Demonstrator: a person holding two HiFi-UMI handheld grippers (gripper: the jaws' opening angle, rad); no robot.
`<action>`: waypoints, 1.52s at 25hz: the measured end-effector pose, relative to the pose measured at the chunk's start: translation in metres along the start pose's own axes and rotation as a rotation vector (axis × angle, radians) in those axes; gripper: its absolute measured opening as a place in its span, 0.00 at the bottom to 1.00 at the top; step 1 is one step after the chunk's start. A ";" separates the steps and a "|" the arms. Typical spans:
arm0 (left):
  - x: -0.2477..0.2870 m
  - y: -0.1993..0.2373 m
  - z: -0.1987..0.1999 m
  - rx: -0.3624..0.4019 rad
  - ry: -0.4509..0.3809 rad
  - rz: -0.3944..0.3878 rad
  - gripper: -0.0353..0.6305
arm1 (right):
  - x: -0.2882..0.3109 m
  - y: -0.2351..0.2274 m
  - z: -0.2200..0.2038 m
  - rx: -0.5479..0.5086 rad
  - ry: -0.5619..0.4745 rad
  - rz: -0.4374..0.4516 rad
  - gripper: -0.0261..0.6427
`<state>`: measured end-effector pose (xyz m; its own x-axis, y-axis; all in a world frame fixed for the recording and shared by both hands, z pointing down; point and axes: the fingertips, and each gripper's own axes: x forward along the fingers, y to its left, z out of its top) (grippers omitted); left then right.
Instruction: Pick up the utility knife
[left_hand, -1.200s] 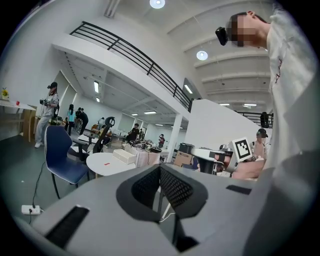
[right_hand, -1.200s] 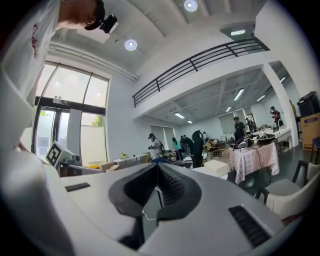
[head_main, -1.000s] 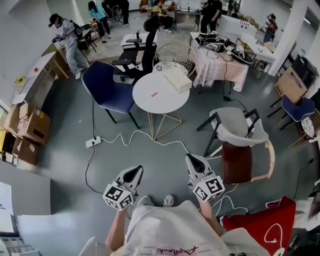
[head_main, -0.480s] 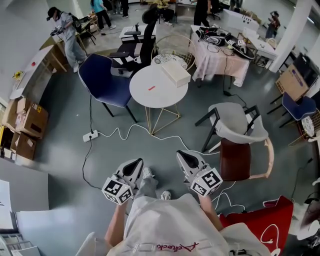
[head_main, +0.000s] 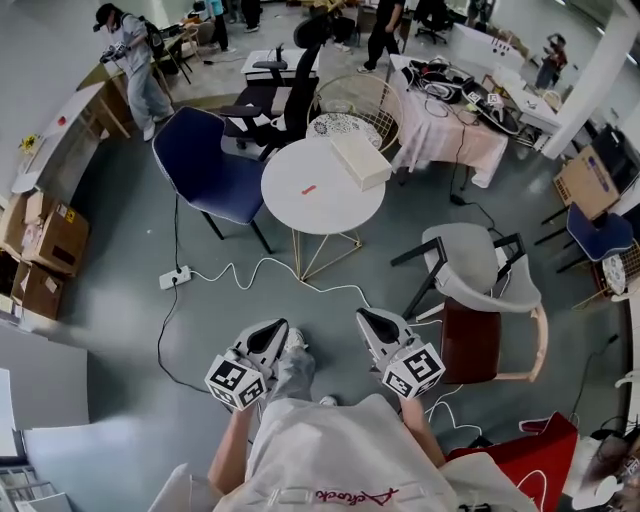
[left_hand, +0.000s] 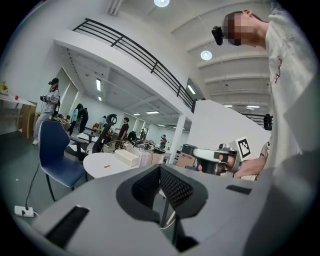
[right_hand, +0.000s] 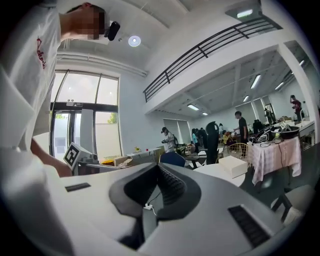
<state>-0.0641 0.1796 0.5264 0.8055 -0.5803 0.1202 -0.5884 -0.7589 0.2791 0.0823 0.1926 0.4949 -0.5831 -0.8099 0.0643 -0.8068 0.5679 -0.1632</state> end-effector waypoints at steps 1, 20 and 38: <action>0.005 0.008 0.002 -0.005 0.000 0.000 0.07 | 0.009 -0.004 0.000 -0.006 0.010 0.003 0.06; 0.092 0.176 0.075 -0.053 -0.016 -0.024 0.07 | 0.196 -0.090 0.045 0.027 0.055 -0.026 0.07; 0.169 0.254 0.085 -0.085 0.039 0.005 0.07 | 0.277 -0.178 0.019 0.142 0.096 -0.043 0.07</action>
<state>-0.0838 -0.1364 0.5368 0.8057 -0.5706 0.1587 -0.5856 -0.7273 0.3578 0.0659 -0.1359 0.5229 -0.5606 -0.8112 0.1667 -0.8133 0.5013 -0.2955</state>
